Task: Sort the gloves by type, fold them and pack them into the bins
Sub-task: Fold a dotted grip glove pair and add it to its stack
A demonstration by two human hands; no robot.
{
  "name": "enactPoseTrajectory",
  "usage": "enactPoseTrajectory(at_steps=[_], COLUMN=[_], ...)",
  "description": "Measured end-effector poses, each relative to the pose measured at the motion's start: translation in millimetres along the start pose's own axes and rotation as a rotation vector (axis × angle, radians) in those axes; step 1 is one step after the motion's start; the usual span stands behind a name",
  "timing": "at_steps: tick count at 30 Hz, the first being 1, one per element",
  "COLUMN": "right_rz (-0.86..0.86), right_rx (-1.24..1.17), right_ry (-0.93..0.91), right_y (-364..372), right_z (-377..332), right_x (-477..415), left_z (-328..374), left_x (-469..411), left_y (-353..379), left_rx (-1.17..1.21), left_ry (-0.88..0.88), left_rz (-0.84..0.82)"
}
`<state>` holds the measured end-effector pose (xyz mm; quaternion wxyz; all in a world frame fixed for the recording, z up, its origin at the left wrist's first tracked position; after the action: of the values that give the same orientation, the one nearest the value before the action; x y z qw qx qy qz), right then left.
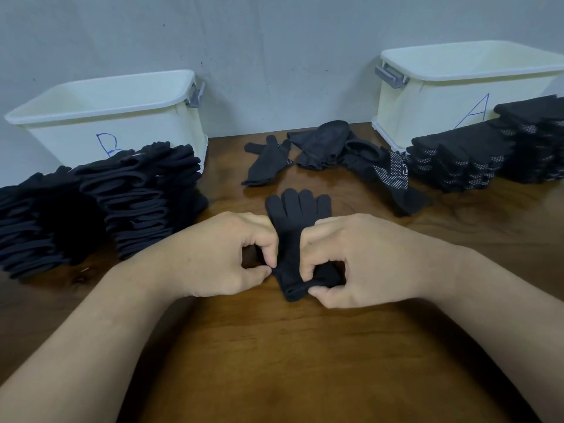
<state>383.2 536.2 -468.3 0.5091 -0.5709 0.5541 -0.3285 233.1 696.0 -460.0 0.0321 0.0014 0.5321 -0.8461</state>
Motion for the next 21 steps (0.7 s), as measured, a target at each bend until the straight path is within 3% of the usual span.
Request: enactPoseTrajectory(at_steps=[4,8,13,16,18,21], right_rz=[0.008,0.079,0.198,0.084,0.043,0.126], right_rx=[0.041,-0.120,-0.311,-0.468,-0.422,-0.401], right_ry=[0.032,0.119,0.169,0.321,0.362,0.352], right_y=[0,-4,-10,-19,-17,-8], right_z=[-5,1,8,22,31,37], right_x=[1,3,-1,4,6,5], left_z=[5,11,10,8,10,14], left_x=[1,2,-15,-15,-13,-13], left_y=[-4,7,21,21,19,17], left_rx=[-0.049,0.054,0.062,0.143,0.189,0.194], left_ry=[-0.023,-0.067,0.006,-0.071,-0.107,-0.122], left_rz=[-0.002,-0.125,0.085,0.173,0.221,0.248])
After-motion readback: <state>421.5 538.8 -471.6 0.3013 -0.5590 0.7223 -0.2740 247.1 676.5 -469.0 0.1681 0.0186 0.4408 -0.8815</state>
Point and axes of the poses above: each hand's wrist, its own x-axis away from the middle knuckle, its own y-axis out of the palm, z = x × y, the point moved 3 cm from there along -x, towards the middle knuckle, and after that the axes turned 1 degree about z, right-handed, at the moved point
